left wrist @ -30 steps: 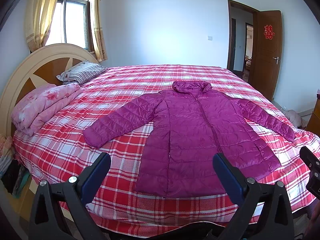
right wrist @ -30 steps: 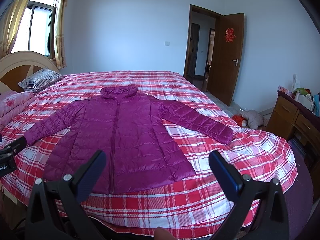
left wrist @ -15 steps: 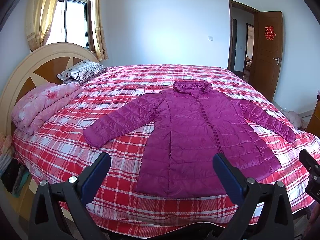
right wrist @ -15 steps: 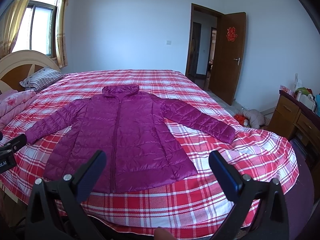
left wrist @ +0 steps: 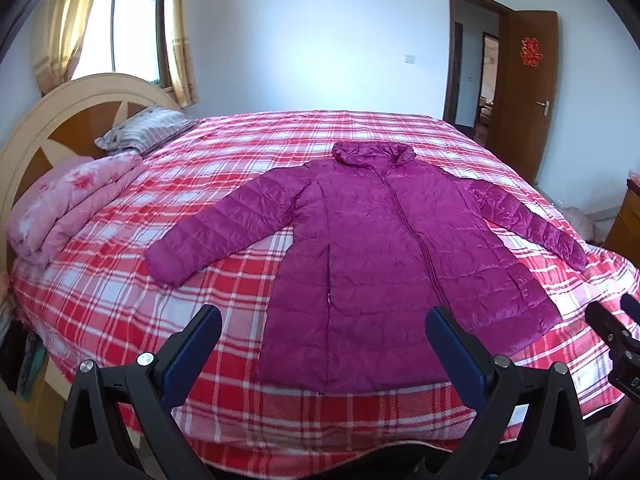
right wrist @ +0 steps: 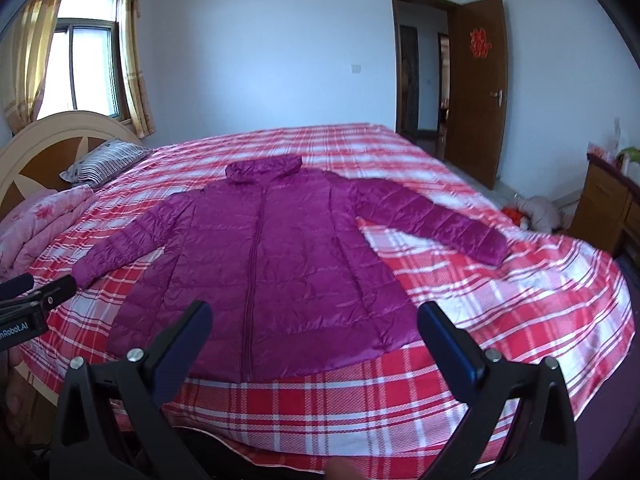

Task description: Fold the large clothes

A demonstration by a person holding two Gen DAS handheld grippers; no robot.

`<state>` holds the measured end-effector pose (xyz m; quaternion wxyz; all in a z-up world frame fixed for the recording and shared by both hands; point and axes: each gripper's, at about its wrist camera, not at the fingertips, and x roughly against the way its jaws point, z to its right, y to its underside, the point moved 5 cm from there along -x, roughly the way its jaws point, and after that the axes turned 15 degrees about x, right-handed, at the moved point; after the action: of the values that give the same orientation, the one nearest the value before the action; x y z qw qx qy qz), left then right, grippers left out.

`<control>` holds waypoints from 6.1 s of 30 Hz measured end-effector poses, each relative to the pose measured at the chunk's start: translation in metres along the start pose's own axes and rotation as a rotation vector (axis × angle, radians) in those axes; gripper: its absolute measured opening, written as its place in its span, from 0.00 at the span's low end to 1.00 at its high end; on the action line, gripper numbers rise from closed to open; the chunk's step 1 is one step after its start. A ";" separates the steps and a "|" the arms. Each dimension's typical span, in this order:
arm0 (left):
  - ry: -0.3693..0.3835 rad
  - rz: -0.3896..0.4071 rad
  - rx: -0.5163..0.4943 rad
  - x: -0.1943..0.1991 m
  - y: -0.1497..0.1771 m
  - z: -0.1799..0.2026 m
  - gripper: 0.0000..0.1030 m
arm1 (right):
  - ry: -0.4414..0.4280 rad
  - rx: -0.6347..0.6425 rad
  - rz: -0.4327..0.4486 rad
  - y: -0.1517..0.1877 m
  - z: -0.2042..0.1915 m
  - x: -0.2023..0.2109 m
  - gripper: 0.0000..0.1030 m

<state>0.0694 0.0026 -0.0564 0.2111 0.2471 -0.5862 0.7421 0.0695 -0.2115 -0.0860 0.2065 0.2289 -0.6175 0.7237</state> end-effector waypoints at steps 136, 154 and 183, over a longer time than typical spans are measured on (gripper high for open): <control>-0.157 -0.027 -0.069 -0.273 -0.140 -0.037 0.99 | -0.410 0.202 -0.061 -0.200 -0.071 -0.329 0.81; -0.237 -0.113 -0.161 -0.395 -0.127 0.025 0.99 | -0.178 0.030 -0.249 -0.142 0.083 -0.398 0.79; -0.106 -0.184 -0.003 -0.412 -0.119 0.008 0.99 | -0.144 -0.023 -0.271 -0.166 0.113 -0.460 0.72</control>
<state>0.4671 0.0120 -0.2164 0.2475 0.3384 -0.5727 0.7045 0.5468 -0.3056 -0.2082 0.2602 0.3589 -0.6023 0.6639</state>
